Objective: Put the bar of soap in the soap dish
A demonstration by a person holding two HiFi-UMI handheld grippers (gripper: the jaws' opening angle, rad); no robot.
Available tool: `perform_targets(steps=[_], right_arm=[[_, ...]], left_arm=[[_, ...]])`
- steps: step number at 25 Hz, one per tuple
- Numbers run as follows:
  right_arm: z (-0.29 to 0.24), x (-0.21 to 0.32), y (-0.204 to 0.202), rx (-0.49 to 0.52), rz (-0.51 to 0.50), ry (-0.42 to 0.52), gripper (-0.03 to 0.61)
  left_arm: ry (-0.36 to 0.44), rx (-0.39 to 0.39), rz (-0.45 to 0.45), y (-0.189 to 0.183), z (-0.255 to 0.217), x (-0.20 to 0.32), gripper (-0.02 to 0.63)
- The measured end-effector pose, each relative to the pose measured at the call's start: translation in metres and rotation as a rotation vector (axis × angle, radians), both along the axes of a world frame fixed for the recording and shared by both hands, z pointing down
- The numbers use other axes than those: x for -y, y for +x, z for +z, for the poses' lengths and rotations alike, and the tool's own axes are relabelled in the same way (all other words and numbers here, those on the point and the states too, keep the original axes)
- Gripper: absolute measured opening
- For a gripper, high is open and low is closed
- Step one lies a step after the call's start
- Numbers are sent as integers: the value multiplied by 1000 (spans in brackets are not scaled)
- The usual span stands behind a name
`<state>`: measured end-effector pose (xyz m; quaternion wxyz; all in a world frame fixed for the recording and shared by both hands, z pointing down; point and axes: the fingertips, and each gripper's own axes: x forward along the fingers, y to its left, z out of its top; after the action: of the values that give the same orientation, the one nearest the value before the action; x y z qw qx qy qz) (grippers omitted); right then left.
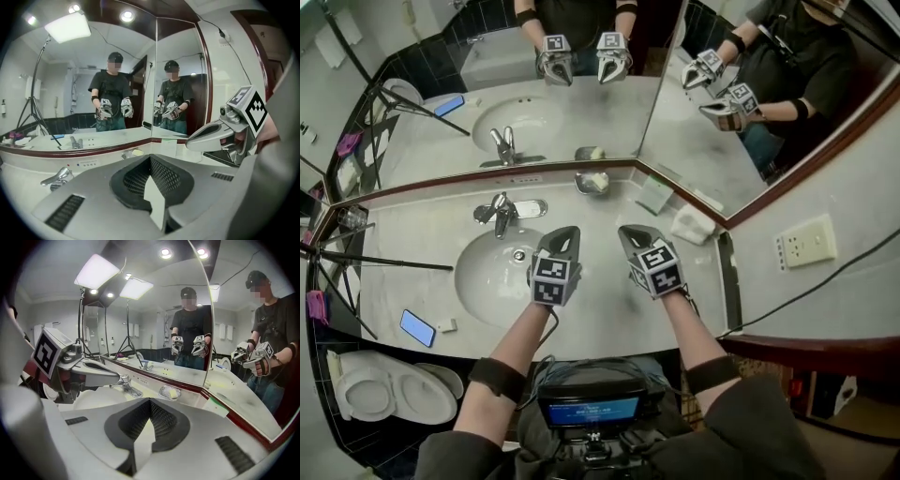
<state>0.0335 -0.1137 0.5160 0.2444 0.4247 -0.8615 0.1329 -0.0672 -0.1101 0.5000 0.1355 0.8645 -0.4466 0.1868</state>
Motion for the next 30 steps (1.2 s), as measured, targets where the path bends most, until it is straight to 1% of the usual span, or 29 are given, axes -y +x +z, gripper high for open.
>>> perform_targets(steps=[4,8,15,23,27,30], right_arm=[[-9,-19,11,46,26,6,20],[-8,-35,19,87,48,-1,20],[-2,-45,21,94,45,-16,20],[5,-41,16,73,25,-34,20],[7,-23,10,46,17,-29,20],[11,-1,8,-3,24,-15,21]], left_arm=[[5,-20,-19,-11,-5,-14,2],[11,13,-10,-14,-2,-32,2],[13,16,-21,-13,1,-51,2],[16,11,-43,-13,1,-49,2],[14,1,-40,-8,4,-41,2],[5,0,-37,-6,9,-31,2]])
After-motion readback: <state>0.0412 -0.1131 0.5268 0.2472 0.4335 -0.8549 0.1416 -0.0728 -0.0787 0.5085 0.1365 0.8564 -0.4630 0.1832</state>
